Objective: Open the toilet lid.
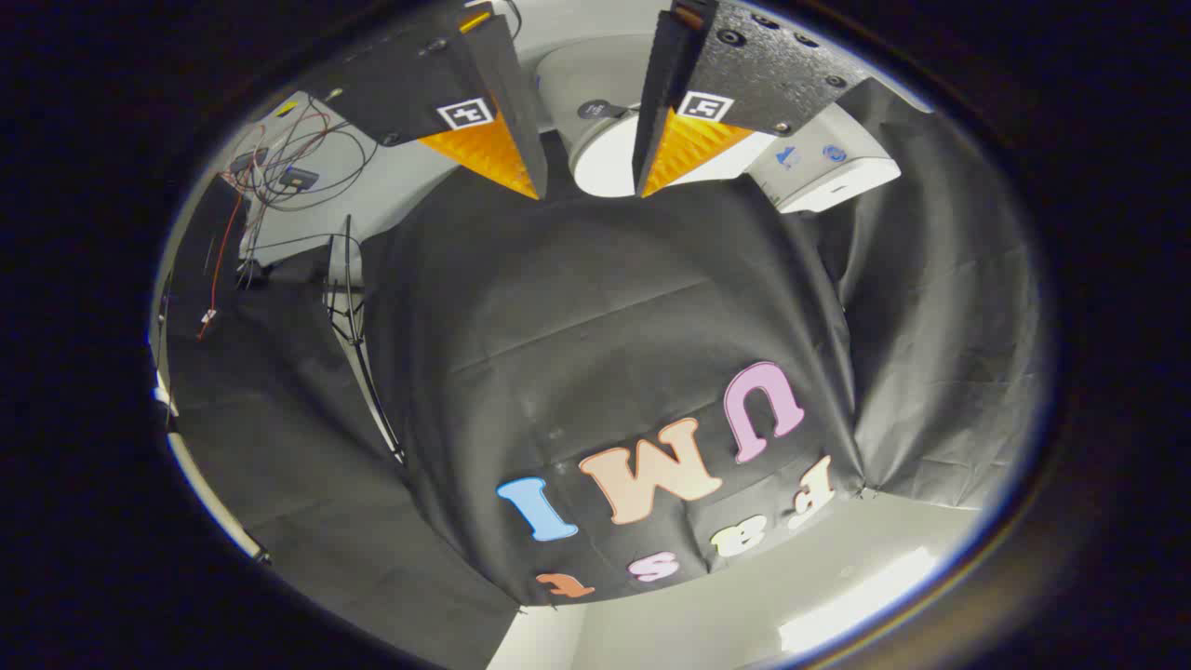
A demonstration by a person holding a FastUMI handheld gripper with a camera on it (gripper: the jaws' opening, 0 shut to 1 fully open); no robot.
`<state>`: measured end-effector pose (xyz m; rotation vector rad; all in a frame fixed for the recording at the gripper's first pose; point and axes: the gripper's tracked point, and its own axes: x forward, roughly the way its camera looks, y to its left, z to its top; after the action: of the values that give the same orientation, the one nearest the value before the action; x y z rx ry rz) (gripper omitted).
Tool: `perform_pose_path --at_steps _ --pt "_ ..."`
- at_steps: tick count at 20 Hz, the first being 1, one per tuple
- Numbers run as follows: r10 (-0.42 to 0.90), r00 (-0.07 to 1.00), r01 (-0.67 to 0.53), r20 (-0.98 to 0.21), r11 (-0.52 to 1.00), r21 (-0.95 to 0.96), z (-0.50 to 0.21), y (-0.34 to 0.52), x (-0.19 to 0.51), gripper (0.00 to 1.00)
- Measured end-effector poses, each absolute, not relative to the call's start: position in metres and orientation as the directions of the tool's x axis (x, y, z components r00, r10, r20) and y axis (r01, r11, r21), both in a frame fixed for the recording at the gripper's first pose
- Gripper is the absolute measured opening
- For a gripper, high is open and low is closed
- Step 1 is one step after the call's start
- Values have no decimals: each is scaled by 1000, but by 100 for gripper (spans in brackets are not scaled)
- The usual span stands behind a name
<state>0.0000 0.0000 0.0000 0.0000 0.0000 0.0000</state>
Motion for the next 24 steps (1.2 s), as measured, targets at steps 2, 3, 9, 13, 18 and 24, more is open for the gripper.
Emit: perform_pose_path --at_steps 2,3,9,13,18,24 --pt "2 1000 -2 -7 1000 8 -3 -1 2 57" --pt "6 1000 -6 -8 1000 11 -4 -1 1 57" --pt "21 1000 -21 -9 999 37 -5 0 9 57" --pt "37 999 -37 -4 996 76 -7 -1 17 57" --pt "55 998 -60 35 989 137 -9 -5 27 57" --pt "90 994 -102 57 961 256 -18 -7 48 57"
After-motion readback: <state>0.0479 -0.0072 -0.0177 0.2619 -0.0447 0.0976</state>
